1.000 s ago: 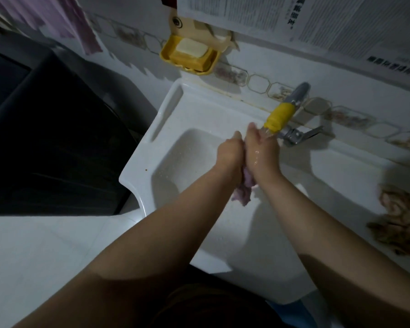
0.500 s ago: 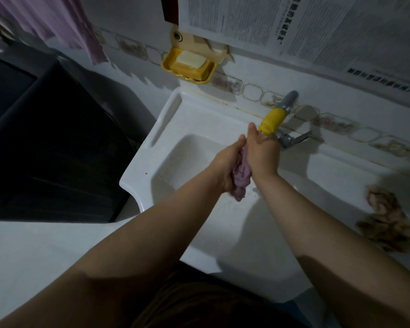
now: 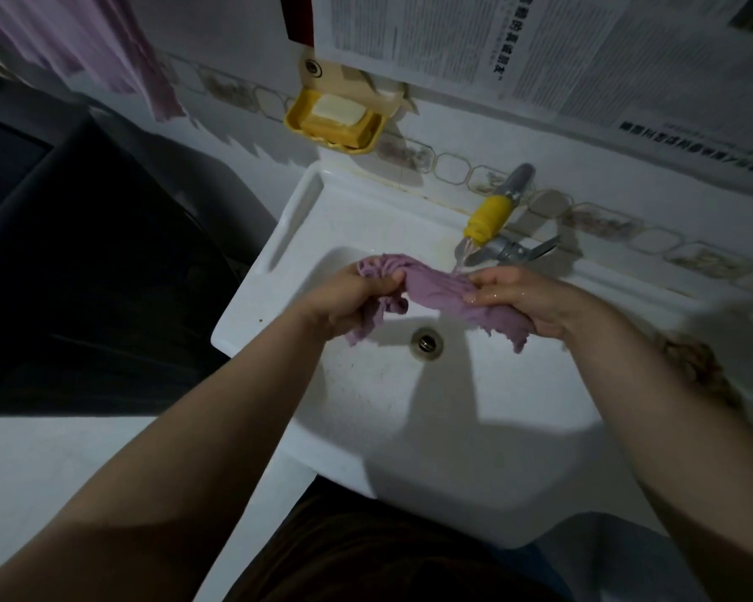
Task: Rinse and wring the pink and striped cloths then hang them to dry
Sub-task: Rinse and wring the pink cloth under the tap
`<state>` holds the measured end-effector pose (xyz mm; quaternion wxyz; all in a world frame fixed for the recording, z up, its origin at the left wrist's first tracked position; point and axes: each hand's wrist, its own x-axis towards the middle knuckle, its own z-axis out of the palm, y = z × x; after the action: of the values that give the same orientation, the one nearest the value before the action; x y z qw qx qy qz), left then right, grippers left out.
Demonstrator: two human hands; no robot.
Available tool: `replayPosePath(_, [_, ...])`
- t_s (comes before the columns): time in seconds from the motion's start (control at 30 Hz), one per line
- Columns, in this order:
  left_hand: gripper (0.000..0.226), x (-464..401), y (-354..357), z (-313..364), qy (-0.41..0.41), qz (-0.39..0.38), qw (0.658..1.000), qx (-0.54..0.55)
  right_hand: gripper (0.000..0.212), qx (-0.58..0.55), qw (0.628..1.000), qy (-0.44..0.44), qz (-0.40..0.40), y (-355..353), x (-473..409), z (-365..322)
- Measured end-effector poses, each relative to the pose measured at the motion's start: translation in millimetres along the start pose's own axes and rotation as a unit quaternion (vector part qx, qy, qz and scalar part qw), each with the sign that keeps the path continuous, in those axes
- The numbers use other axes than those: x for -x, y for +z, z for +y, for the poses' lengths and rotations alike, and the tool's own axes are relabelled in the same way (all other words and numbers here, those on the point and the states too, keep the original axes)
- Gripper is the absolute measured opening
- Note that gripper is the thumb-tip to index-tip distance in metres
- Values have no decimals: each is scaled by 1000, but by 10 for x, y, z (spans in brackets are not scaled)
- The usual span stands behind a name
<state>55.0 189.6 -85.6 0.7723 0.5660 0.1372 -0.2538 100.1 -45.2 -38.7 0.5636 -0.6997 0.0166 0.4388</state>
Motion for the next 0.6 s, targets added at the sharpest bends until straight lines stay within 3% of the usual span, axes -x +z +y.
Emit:
replayPosePath(0.07, [11,-13,22,47,6,8,998,61,18,65,997,32,-3,-34,14,88])
replayPosePath(0.13, [12,-22,42,100,13,13,993,118,25,60,997,43,23,-78,-4,184])
replayPosePath(0.2, [15,-17,59,133,10,39,988,149,10,-17,998,27,51,-67,-21,249])
replayPosePath(0.3, [17,-41,159,105,-5,75,988,136,32,-205,976,-35,61,-34,-83,327])
replayPosePath(0.4, [20,-35,318,48,-48,46,977,205,17,-319,937,-81,115,58,-209,287])
replayPosePath(0.5, [49,-108,462,10,-79,33,976,201,13,-225,946,-108,208,267,-278,179])
replayPosePath(0.6, [51,-264,589,-5,-105,147,969,170,45,-7,949,-142,281,674,-297,115])
